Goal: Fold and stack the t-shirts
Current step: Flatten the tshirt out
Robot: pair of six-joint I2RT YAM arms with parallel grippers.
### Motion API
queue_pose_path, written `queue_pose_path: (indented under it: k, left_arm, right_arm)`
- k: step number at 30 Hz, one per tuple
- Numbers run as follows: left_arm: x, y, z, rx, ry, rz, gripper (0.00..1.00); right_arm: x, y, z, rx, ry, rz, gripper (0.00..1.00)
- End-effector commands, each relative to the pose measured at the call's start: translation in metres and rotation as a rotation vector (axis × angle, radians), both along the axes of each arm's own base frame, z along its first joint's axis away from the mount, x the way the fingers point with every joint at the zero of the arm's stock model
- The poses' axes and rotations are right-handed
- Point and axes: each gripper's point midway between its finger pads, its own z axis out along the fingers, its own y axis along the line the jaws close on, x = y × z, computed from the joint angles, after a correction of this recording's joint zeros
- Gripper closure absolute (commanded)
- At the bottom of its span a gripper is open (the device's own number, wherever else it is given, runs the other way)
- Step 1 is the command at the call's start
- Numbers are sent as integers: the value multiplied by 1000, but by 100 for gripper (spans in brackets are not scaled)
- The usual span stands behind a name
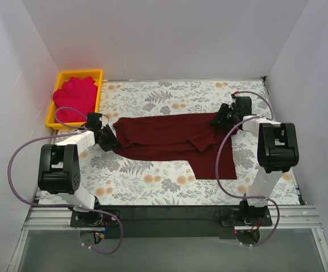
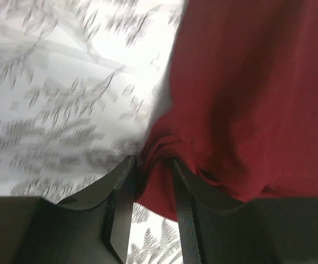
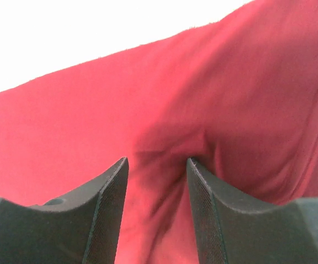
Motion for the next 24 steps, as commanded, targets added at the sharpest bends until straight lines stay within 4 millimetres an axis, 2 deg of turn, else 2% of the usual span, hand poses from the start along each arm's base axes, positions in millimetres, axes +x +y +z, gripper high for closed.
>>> queue_pose_path:
  k: [1, 3, 4, 5, 7, 8, 9, 10, 11, 12, 13, 14, 15, 16, 17, 18, 19, 21, 22, 24]
  left_arm:
    - [22, 2, -1, 8, -12, -1, 68]
    - [25, 3, 8, 17, -27, -1, 66]
    - [23, 4, 12, 20, -37, 5, 62]
    - [20, 6, 24, 26, -71, 14, 59]
    - [4, 14, 24, 61, -72, 48, 53]
    - [1, 17, 40, 68, -122, 73, 49]
    - [-4, 22, 42, 86, -132, 101, 43]
    - [-16, 24, 35, 88, -116, 124, 41]
    - [-20, 25, 38, 89, -131, 134, 37]
    - [-24, 25, 44, 83, -156, 142, 37]
    - [-30, 31, 41, 108, -154, 167, 37]
    - [-31, 30, 41, 98, -154, 185, 37]
    - [-33, 30, 42, 92, -160, 186, 37]
    - [-34, 26, 41, 71, -155, 182, 37]
    - [-36, 25, 38, 68, -146, 188, 37]
    - [-36, 25, 37, 62, -145, 197, 37]
    - [-38, 25, 34, 60, -140, 200, 37]
    - [-41, 26, 28, 66, -122, 205, 37]
    - [-42, 27, 25, 72, -112, 211, 37]
    - [-40, 28, 26, 77, -116, 221, 38]
  right_arm:
    - [44, -10, 27, -24, -98, -49, 46]
    - [50, -11, 36, -33, -117, -44, 45]
    - [49, -9, 41, -32, -120, -39, 44]
    - [47, -10, 52, -38, -141, -31, 44]
    - [38, -10, 57, -62, -143, -25, 41]
    - [25, -13, 59, -86, -131, -21, 39]
    - [16, -13, 58, -100, -118, -19, 39]
    - [8, -13, 70, -109, -139, -21, 38]
    - [-11, -16, 56, -128, -90, -24, 38]
    - [-21, -18, 55, -136, -81, -27, 36]
    - [-30, -17, 66, -139, -102, -30, 35]
    - [-41, -19, 62, -148, -86, -33, 34]
    - [-59, -21, 49, -161, -46, -38, 32]
    - [-69, -22, 46, -162, -38, -38, 31]
    - [-75, -22, 56, -157, -67, -43, 30]
    - [-91, -22, 46, -155, -32, -38, 29]
    - [-97, -21, 54, -149, -56, -33, 28]
    - [-116, -18, 48, -142, -31, -16, 28]
    - [-121, -16, 55, -138, -55, -8, 28]
    - [-131, -14, 55, -143, -55, 2, 27]
